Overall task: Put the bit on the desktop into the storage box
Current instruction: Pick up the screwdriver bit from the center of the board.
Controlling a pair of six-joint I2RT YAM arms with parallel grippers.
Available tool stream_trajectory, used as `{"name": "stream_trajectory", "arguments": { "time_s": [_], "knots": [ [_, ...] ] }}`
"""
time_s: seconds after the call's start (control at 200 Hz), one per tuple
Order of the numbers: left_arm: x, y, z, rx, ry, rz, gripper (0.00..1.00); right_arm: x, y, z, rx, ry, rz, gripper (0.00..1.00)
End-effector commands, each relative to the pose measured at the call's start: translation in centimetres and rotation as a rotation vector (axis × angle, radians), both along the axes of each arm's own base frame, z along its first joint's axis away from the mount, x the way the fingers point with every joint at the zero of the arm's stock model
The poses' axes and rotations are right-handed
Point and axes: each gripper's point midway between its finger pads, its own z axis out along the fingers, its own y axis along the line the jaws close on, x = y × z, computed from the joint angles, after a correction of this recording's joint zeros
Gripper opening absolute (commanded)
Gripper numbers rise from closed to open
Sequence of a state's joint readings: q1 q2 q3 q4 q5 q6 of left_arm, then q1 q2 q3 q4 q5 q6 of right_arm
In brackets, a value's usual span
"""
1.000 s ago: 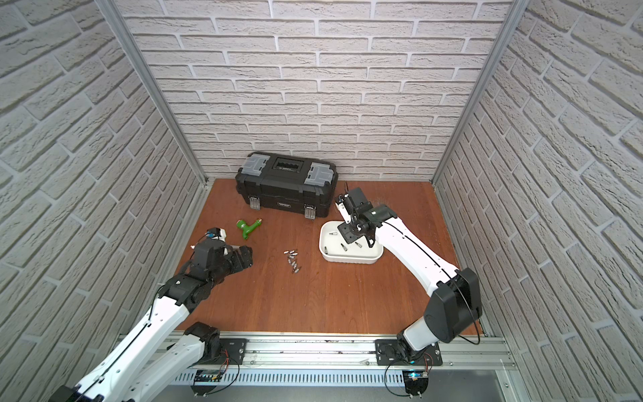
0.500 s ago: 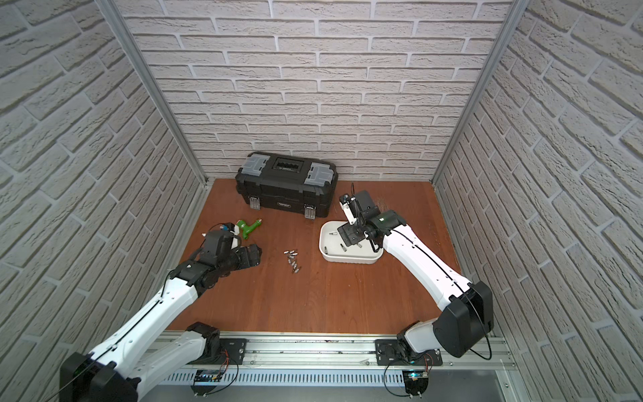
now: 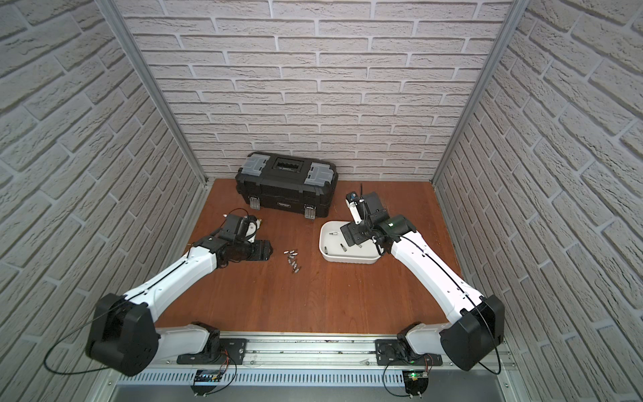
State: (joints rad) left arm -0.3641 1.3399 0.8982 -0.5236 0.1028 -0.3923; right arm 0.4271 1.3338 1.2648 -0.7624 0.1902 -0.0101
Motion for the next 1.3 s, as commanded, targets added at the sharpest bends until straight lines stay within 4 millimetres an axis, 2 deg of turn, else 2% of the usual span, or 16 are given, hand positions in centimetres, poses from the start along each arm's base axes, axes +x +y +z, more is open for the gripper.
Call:
{"name": "stream_trajectory", "arguments": {
  "time_s": [0.0,0.25,0.48,0.685,0.87,1.295],
  "knots": [
    [0.1,-1.1,-0.9,0.063,0.053,-0.117,0.8,0.2,-0.5,0.7,0.02,-0.042,-0.022,0.99],
    [2.0,-3.3,-4.2,0.234,0.173,-0.262,0.61,-0.1,-1.0,-0.1,0.003,-0.021,-0.03,0.99],
    [3.4,-5.4,-6.5,0.371,0.236,-0.386,0.52,-0.5,-1.4,-0.7,-0.002,-0.01,-0.038,0.99],
    [4.0,-6.0,-6.5,0.379,0.227,-0.409,0.48,-0.8,-1.5,-0.8,0.001,-0.006,-0.04,0.99],
    [3.5,-6.7,-6.6,0.334,0.234,-0.434,0.41,-0.8,-1.7,-0.8,-0.003,-0.005,-0.044,0.99],
    [3.8,-6.7,-7.5,0.338,0.254,-0.452,0.33,-0.9,-1.6,-1.0,0.001,0.001,-0.042,0.99]
  ]
}}
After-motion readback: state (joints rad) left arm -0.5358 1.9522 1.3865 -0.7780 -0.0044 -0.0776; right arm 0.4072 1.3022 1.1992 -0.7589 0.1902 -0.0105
